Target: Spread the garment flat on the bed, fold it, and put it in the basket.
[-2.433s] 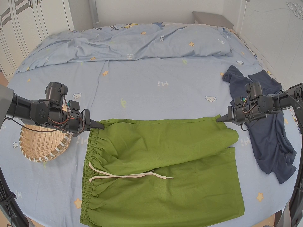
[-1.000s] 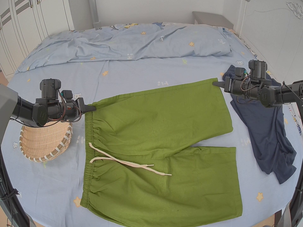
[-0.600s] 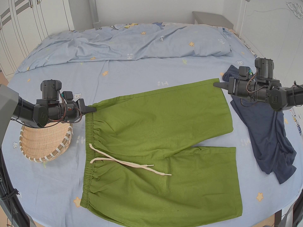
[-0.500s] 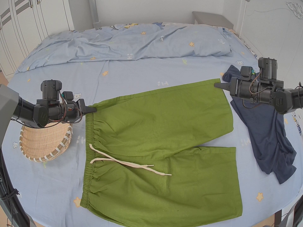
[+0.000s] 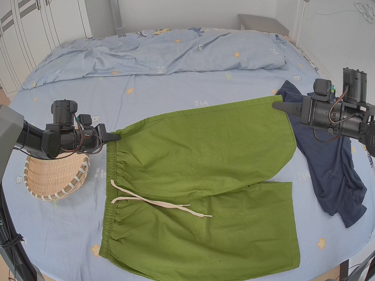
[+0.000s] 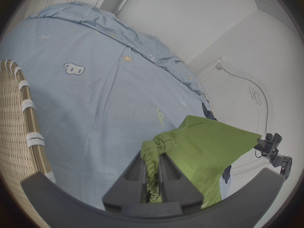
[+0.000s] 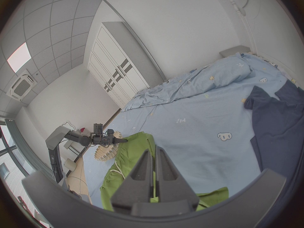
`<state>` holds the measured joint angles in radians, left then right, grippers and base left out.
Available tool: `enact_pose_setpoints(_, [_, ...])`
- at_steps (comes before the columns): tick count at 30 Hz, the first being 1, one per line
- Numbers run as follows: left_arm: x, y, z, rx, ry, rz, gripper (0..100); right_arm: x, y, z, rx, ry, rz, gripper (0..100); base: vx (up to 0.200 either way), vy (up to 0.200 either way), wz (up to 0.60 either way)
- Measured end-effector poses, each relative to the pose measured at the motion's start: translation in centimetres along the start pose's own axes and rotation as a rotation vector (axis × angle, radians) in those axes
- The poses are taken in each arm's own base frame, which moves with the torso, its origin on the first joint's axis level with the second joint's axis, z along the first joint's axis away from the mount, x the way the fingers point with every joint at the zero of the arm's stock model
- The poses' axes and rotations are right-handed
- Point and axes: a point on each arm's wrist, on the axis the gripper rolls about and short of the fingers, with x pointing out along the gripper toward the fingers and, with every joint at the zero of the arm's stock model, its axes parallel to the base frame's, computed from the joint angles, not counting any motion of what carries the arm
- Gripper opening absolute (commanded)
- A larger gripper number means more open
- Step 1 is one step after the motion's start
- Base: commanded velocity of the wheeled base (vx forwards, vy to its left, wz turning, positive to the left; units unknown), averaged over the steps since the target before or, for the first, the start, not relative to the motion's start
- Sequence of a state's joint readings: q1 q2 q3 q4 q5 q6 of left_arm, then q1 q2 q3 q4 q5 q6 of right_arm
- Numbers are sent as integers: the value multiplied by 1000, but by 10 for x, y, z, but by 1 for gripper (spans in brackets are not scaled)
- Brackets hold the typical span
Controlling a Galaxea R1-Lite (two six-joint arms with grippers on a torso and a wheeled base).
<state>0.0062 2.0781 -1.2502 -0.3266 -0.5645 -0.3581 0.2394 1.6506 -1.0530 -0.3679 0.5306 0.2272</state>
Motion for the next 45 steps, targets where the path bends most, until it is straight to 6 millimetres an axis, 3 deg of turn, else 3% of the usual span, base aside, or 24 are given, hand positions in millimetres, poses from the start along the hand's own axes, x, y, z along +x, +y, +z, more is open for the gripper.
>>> enact_pose_setpoints(4, [0,0,0,1,1,0,0,-7,12,-2,-8,-5,-3,0,0,0,0])
enact_pose_setpoints(8, [0,0,-1,1,2,0,0,-13,10,-3,-2,-9,-25,0,0,0,0])
enact_pose_setpoints(14, [0,0,0,2,1,0,0,-15,-3,-6,40,-5,-65,0,0,0,0])
enact_pose_setpoints(20, [0,0,0,2,0,0,0,-9,-31,-8,108,2,-131,0,0,0,0])
enact_pose_setpoints(33, [-1,0,3,16,-22,-5,0,33,-95,1,60,-107,-131,0,0,0,0])
enact_pose_setpoints(45, [4,5,5,28,-51,-7,0,78,-137,-5,57,-112,-130,0,0,0,0])
